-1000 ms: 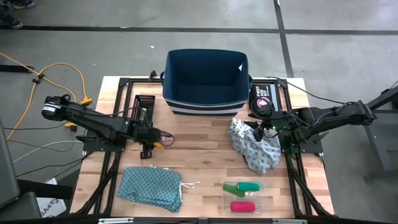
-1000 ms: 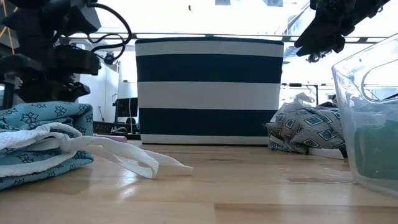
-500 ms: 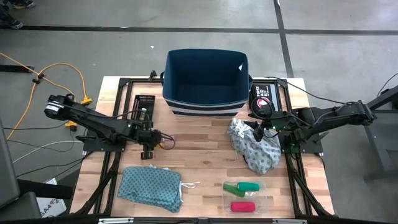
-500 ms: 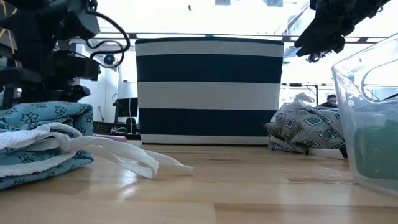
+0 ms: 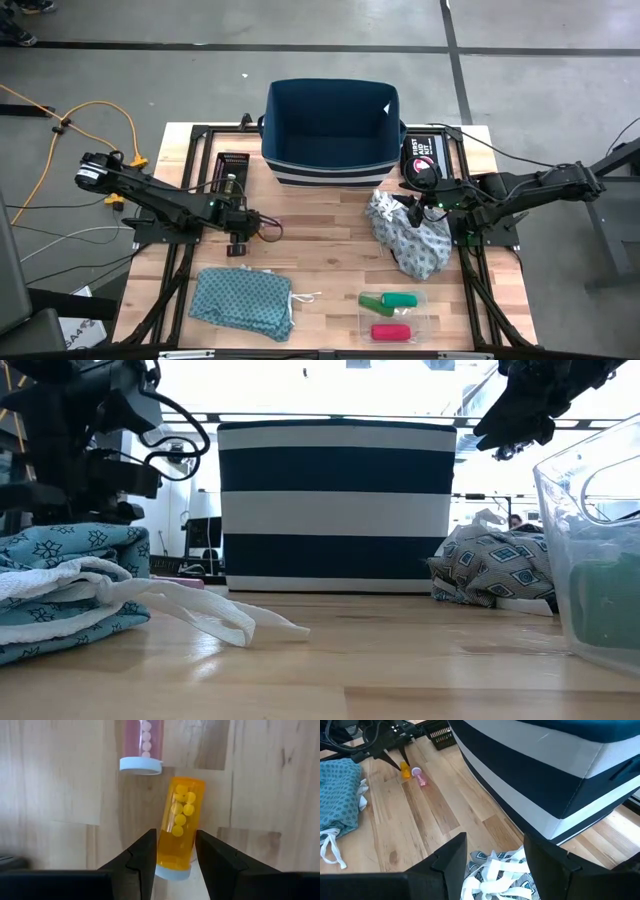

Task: Pick & Place Medicine items
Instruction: Put the transparent orange medicine bottle into the black bin

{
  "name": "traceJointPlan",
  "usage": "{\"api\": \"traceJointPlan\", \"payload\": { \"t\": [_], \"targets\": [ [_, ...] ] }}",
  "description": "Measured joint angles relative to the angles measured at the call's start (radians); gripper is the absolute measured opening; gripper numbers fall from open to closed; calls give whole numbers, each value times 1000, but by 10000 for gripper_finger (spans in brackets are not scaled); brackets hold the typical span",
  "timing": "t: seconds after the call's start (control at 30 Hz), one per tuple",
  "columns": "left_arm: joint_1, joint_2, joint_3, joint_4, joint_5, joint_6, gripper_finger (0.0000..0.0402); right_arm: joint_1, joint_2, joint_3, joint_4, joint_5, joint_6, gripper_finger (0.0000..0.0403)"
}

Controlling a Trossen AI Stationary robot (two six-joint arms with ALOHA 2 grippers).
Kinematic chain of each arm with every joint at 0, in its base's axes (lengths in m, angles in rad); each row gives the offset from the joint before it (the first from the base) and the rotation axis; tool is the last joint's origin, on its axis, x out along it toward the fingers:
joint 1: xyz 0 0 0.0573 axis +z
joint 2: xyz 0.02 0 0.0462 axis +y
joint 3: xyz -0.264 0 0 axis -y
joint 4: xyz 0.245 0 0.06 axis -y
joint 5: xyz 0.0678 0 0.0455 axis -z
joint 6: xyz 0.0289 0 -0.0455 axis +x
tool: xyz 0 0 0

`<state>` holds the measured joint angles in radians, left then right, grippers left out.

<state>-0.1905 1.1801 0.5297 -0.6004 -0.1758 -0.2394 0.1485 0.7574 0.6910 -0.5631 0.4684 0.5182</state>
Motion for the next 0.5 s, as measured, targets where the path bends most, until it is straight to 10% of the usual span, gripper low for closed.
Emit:
{"api": "traceJointPlan", "payload": {
  "t": [0.5],
  "targets": [
    [0,3,0,1,-13,-4,107,0,0,0,0,0,0,184]
  ]
}}
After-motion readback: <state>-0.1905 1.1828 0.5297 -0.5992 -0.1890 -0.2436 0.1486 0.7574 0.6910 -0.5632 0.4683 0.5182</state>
